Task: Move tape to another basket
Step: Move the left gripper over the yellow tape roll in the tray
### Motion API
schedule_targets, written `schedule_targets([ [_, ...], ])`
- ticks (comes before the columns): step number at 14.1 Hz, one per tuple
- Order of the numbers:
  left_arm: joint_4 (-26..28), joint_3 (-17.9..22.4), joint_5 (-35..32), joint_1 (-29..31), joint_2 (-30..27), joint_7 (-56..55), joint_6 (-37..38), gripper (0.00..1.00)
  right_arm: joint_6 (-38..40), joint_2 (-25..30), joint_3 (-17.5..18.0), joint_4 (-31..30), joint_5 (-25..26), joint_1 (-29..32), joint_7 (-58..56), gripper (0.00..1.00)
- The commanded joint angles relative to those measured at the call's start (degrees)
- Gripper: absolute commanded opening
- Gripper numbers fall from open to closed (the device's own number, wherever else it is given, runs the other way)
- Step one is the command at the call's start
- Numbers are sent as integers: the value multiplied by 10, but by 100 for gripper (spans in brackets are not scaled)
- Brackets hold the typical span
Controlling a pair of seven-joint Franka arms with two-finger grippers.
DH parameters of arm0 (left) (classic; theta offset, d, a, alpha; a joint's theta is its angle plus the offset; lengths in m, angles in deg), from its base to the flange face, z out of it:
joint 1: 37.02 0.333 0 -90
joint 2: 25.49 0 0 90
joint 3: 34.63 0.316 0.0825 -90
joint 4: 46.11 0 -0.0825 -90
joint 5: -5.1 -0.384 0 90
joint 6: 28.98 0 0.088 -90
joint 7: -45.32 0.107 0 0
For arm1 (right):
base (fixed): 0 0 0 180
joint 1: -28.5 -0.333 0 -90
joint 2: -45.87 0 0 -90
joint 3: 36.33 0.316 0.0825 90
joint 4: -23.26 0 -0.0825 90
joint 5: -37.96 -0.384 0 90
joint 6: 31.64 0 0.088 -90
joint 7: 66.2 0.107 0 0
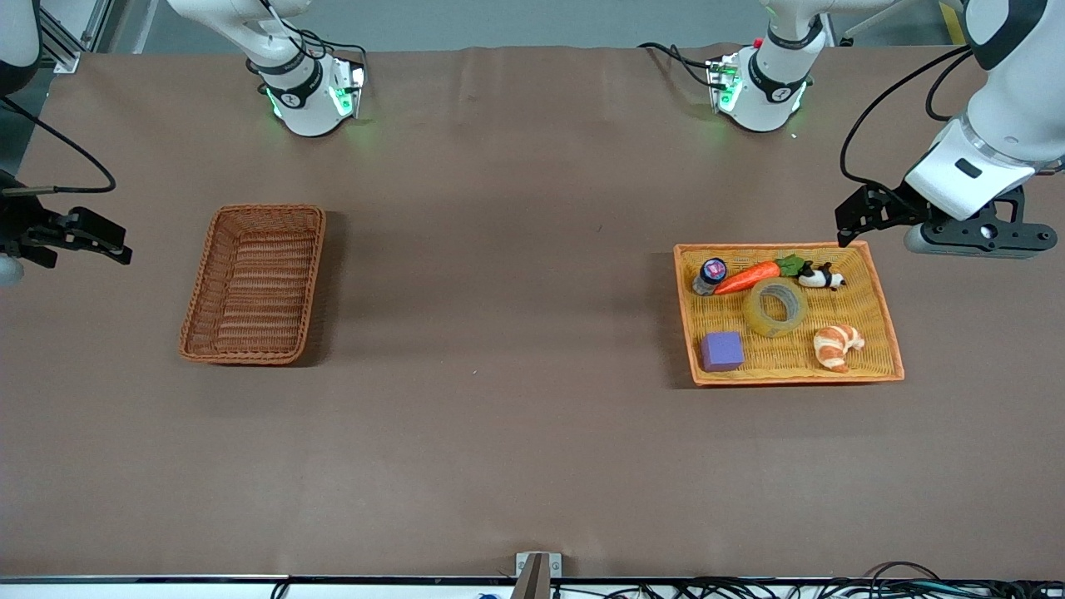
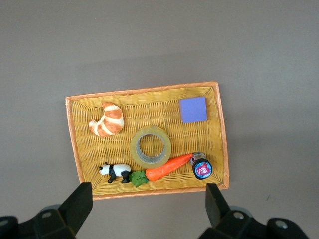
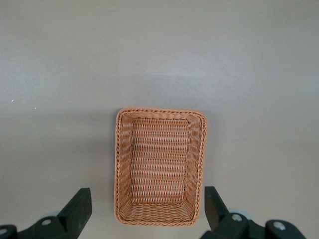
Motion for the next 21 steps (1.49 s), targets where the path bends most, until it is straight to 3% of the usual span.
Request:
schedule_targets([
  [1,-9,1,9,0,3,-1,8,100,-5,20,-3,-20,-5,0,1,100],
  [11,-10,3,2,1,53,-3,-17,98,-5,20,-7,-19,-11,4,1,100],
  [13,14,3,3,10,72,-2,-59,100,-5,20,-7,-20,-11,4,1,100],
  [17,65,11,1,17,121,20,-74,100,-3,20,-9,-21,-12,4,2,100],
  [21,127,14,1,16,164,51,-155,100,-6,20,-9,-21,-12,5,2,100],
])
